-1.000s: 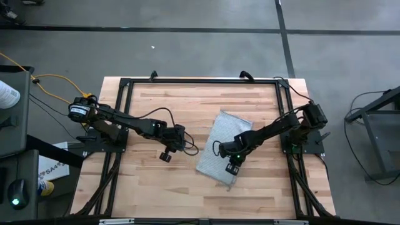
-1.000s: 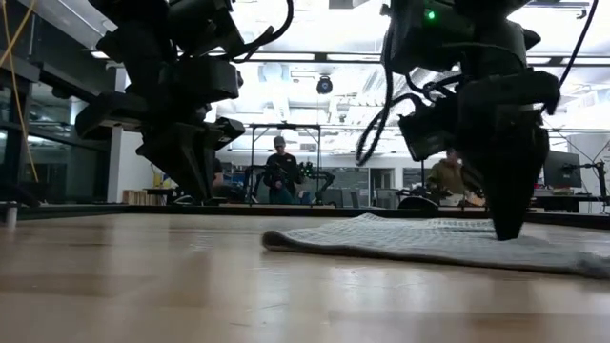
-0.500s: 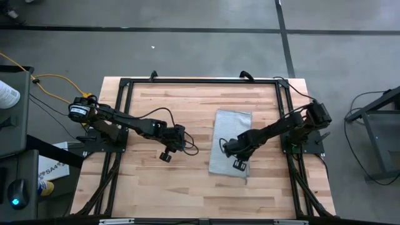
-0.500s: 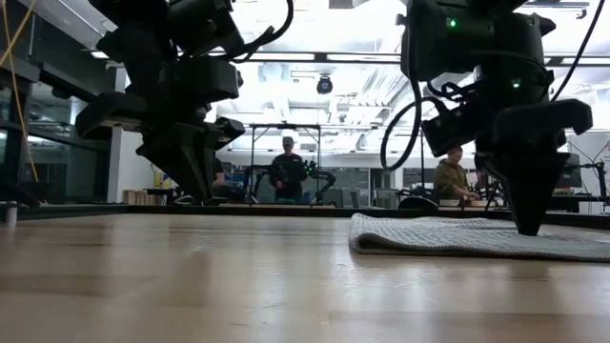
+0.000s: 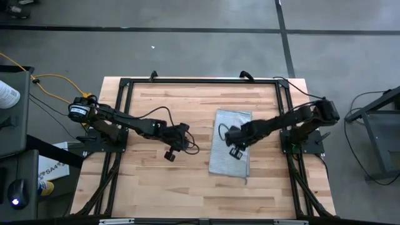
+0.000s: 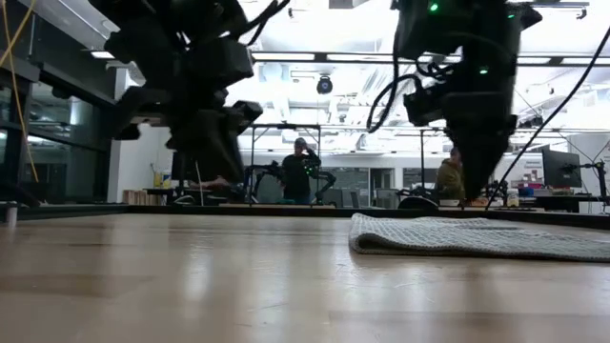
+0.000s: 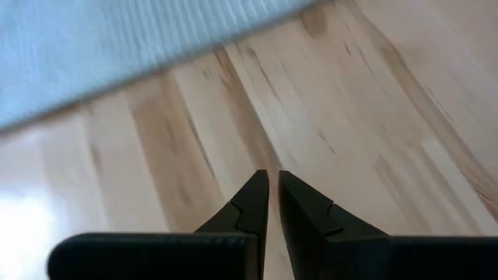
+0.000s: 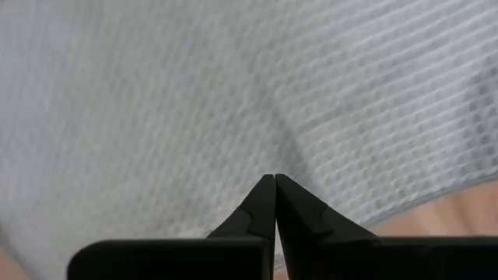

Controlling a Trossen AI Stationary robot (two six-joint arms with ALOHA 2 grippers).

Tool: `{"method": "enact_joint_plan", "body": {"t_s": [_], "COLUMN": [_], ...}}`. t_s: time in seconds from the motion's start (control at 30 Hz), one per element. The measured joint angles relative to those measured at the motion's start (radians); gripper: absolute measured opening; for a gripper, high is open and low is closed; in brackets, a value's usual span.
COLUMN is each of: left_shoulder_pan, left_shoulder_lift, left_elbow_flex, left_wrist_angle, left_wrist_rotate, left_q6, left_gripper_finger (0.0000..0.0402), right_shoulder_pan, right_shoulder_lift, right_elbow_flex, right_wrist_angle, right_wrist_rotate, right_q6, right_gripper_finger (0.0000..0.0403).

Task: Fold microfiber towels
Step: Fold the gray towel on the table

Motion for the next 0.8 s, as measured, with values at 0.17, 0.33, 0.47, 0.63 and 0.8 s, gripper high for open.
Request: {"method": "enact_joint_plan", "body": {"t_s": [0.17, 0.33, 0.47, 0.63, 0.8], "left_shoulder_pan": [0.048, 0.087, 0.085, 0.084, 0.084], "left_shoulder_lift": [0.0, 0.0, 0.0, 0.0, 0.0], "left_elbow_flex": [0.0, 0.0, 0.0, 0.0, 0.0], "left_wrist_angle": [0.029, 0.027, 0.023, 0.013, -0.031], "left_wrist_rotate": [0.001, 0.008, 0.01, 0.01, 0.045], "left_q6": [0.012, -0.013, -0.013, -0.013, -0.04], "left_gripper_finger": [0.0031, 0.0031, 0.0031, 0.0031, 0.0031], "right_shoulder_pan": [-0.122, -0.243, -0.307, -0.352, -0.363], "right_shoulder_lift": [-0.003, 0.02, 0.022, 0.023, 0.075], "right_elbow_flex": [0.0, 0.0, 0.0, 0.0, 0.001], "right_wrist_angle": [0.01, 0.099, 0.207, 0.315, 0.389], "right_wrist_rotate": [0.003, -0.025, -0.082, -0.149, -0.215], "right_q6": [-0.061, -0.17, -0.246, -0.283, -0.305], "right_gripper_finger": [0.0002, 0.0002, 0.0002, 0.0002, 0.0002]}}
